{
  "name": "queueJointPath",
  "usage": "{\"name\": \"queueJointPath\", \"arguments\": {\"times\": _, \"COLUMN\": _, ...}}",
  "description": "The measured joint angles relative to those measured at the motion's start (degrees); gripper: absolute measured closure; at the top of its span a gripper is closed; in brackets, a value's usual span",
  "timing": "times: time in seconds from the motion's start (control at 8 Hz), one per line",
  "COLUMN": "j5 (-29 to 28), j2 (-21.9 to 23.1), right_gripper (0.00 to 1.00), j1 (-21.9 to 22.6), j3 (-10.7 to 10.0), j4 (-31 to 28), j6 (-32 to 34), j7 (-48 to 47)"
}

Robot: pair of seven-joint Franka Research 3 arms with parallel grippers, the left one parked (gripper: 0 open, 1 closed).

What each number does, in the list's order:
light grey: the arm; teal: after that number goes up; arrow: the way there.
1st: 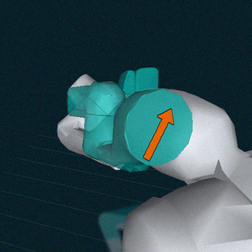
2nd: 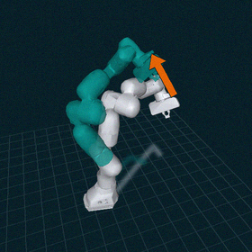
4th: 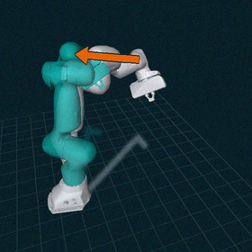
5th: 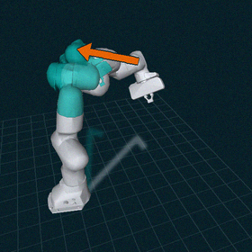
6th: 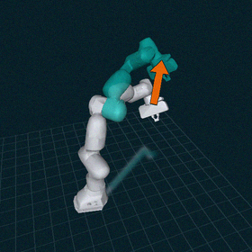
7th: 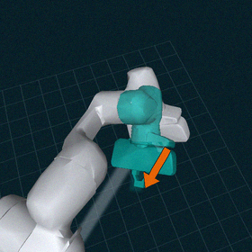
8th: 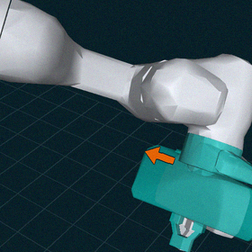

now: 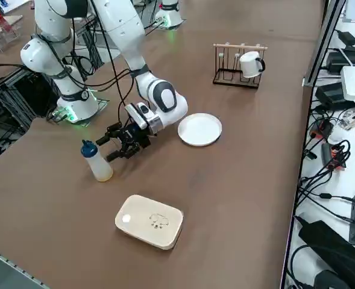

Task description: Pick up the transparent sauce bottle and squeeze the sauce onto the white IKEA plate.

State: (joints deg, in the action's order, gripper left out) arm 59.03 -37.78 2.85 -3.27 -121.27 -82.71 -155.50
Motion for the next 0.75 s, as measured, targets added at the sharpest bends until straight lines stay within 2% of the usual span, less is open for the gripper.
{"name": "queueJointPath", "arguments": {"times": 0.75, "j5": 0.4, "j2": 0.0, "right_gripper": 0.01, "j1": -2.1, "j3": 0.0, "j4": -0.8, "j6": -0.3, "j7": -0.8}}
